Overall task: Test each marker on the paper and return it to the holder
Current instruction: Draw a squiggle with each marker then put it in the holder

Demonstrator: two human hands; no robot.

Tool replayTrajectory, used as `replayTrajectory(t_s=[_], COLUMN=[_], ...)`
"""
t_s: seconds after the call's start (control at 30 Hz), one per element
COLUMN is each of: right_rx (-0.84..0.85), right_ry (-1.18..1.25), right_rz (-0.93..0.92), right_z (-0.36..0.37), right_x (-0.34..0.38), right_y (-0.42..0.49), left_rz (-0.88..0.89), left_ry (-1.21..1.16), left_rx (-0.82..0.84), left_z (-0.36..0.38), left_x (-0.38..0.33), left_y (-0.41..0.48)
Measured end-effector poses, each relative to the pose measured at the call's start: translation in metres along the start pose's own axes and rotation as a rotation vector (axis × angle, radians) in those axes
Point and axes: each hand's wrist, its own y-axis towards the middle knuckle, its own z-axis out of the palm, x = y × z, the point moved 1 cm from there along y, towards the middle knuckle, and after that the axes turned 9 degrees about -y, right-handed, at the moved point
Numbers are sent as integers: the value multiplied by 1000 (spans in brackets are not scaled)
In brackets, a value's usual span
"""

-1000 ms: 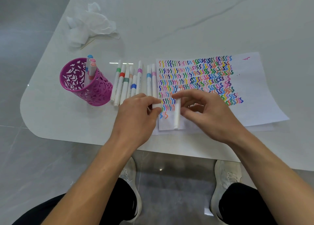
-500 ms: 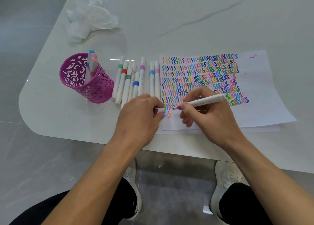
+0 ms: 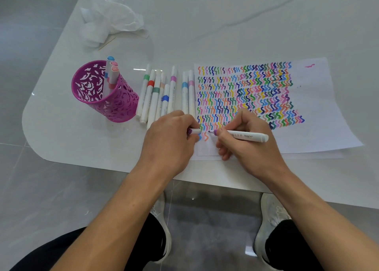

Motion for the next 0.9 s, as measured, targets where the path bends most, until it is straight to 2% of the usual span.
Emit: replayTrajectory(t_s=[0.33,0.67,0.8,0.9], right_rx=[23,-26,-12,-20], right_ry=[-87,-171,-140,-2], right_rz=[-14,0,10,42], right_z=[1,1,2,0], right_x=[2,1,1,2], right_y=[1,-1,-2,0], left_rz=[12,50,46,38], left_ry=[19,123,126,127], left_rx=[-7,-36,-32,-21], left_z=[4,7,6,5], left_x=[4,3,2,0], left_y=[2,3,3,3])
